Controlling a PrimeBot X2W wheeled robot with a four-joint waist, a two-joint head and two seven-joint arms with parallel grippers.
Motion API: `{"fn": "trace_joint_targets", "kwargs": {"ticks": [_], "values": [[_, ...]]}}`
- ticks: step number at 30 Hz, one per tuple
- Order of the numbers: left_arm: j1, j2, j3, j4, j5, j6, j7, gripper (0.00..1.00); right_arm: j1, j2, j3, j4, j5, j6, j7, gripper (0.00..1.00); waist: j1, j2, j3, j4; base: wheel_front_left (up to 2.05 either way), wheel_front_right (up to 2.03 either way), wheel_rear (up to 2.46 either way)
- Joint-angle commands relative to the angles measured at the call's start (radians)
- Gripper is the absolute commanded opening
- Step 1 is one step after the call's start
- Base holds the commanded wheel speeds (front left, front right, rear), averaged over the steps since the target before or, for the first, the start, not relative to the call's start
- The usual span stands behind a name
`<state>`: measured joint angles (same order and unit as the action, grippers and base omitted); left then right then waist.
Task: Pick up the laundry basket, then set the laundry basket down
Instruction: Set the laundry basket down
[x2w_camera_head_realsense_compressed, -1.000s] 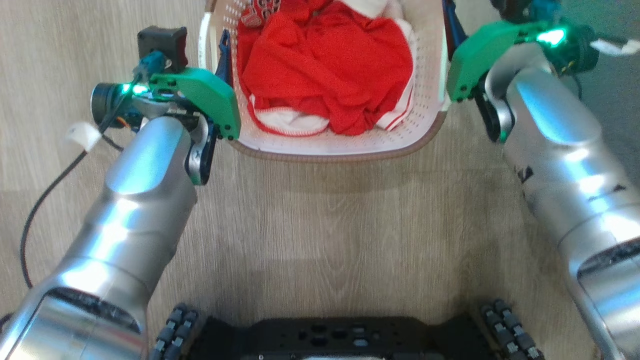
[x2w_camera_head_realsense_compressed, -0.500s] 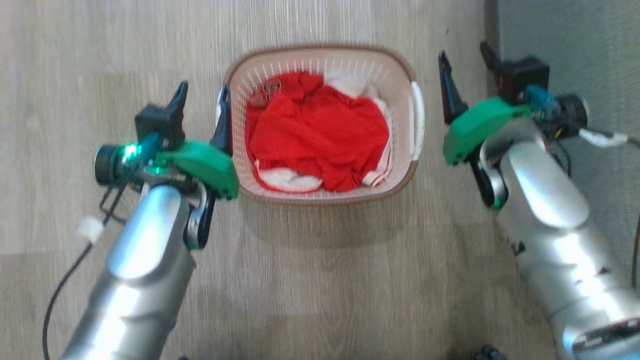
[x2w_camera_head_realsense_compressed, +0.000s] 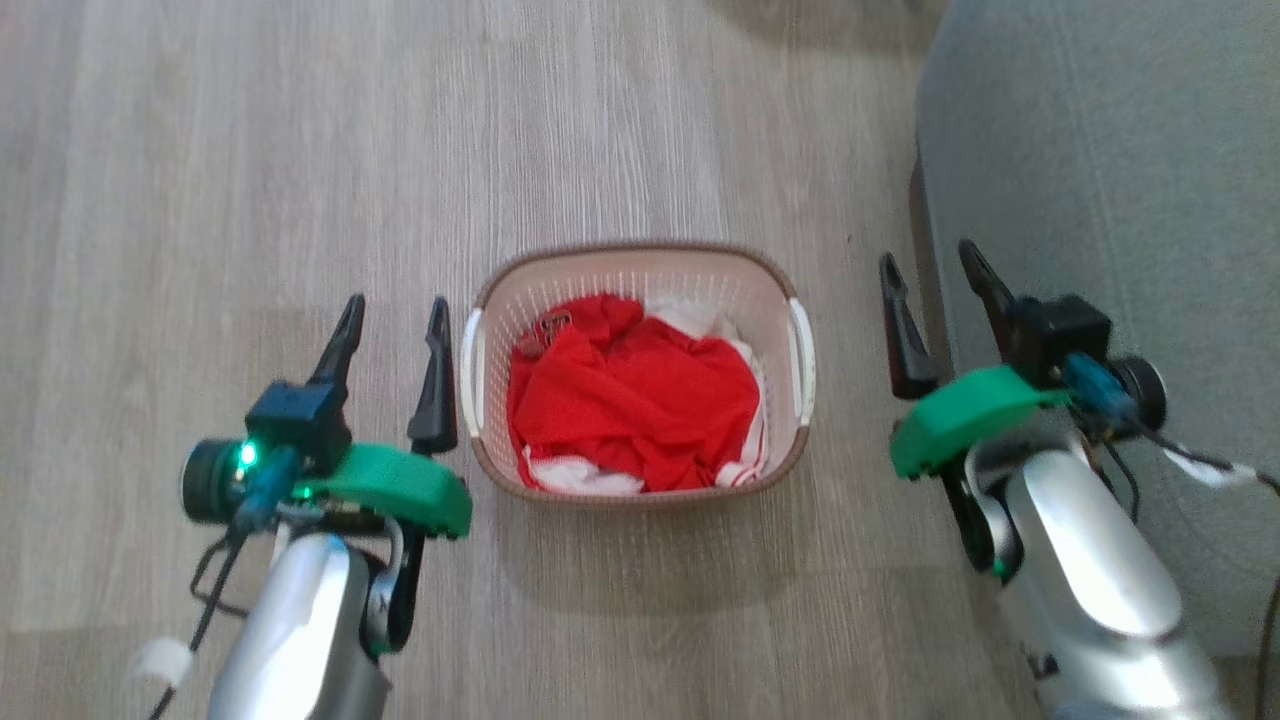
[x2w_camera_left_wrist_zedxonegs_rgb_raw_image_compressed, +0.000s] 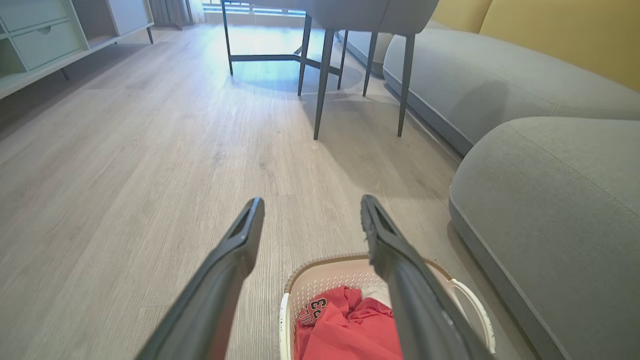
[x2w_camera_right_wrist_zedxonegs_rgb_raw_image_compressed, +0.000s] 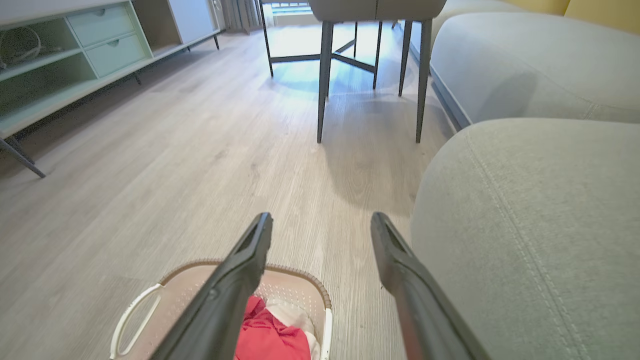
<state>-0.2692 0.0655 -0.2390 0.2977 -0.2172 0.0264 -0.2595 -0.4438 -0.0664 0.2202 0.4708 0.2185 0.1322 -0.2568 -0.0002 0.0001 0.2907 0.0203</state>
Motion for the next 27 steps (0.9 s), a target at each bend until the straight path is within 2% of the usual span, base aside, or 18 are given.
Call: {"fn": "trace_joint_targets", "kwargs": {"ticks": [1, 7, 15, 27], "values": [[0.021, 0.005, 0.05, -0.056, 0.017, -0.007, -0.002, 1.0, 0.039, 0.016, -0.001, -0.067, 0.007, -0.002, -0.005, 1.0, 0.0002, -0.0001, -0.06, 0.004, 0.0, 0.0, 0.0], [0.117, -0.004, 0.08, -0.098, 0.034, -0.012, -0.002, 1.0, 0.142, 0.016, -0.025, -0.149, 0.01, -0.002, -0.005, 1.0, 0.0002, -0.0001, -0.124, 0.01, 0.0, 0.0, 0.0], [0.256, -0.011, 0.13, -0.159, 0.041, 0.011, -0.002, 1.0, 0.259, 0.016, -0.056, -0.234, 0.015, -0.002, -0.005, 1.0, 0.0002, -0.0001, -0.191, 0.018, 0.0, 0.0, 0.0], [0.359, -0.015, 0.145, -0.237, 0.054, 0.032, -0.002, 1.0, 0.386, 0.016, -0.091, -0.343, 0.033, -0.002, -0.005, 1.0, 0.0002, -0.0001, -0.248, 0.04, 0.0, 0.0, 0.0]]}}
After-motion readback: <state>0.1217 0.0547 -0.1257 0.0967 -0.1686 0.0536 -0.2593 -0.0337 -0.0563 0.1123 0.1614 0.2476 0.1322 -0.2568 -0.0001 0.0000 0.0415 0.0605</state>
